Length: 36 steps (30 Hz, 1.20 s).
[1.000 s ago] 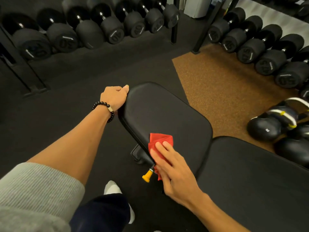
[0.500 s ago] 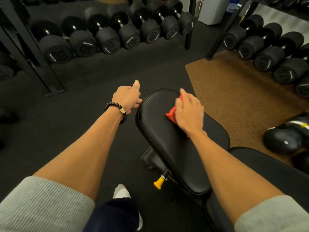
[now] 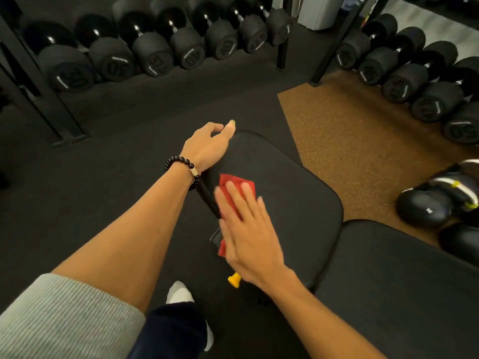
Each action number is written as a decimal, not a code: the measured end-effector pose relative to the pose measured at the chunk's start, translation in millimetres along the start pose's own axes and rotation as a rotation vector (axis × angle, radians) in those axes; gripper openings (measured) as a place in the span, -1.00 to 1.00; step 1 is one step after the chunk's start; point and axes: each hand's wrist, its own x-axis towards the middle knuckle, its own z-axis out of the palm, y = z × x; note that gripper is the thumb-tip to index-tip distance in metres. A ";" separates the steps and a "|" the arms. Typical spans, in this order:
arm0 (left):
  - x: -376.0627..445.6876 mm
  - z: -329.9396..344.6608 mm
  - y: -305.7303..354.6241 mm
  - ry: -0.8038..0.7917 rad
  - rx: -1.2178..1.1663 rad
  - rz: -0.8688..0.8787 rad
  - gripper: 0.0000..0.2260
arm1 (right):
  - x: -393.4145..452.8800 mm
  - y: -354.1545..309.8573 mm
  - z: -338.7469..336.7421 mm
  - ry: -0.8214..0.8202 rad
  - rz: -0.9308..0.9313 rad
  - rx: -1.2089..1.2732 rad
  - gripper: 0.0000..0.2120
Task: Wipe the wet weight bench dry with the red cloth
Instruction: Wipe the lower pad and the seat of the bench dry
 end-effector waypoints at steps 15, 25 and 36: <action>-19.9 42.5 0.1 0.145 0.314 -0.045 -0.29 | 24.4 8.5 -2.2 0.103 0.122 0.113 -0.50; -17.7 60.8 -10.6 0.334 0.489 0.052 -0.35 | 71.3 95.2 -10.4 0.236 0.589 0.089 -0.49; -17.9 64.0 -13.6 0.391 0.540 0.076 -0.30 | -78.1 104.4 -7.2 0.161 0.432 0.128 -0.50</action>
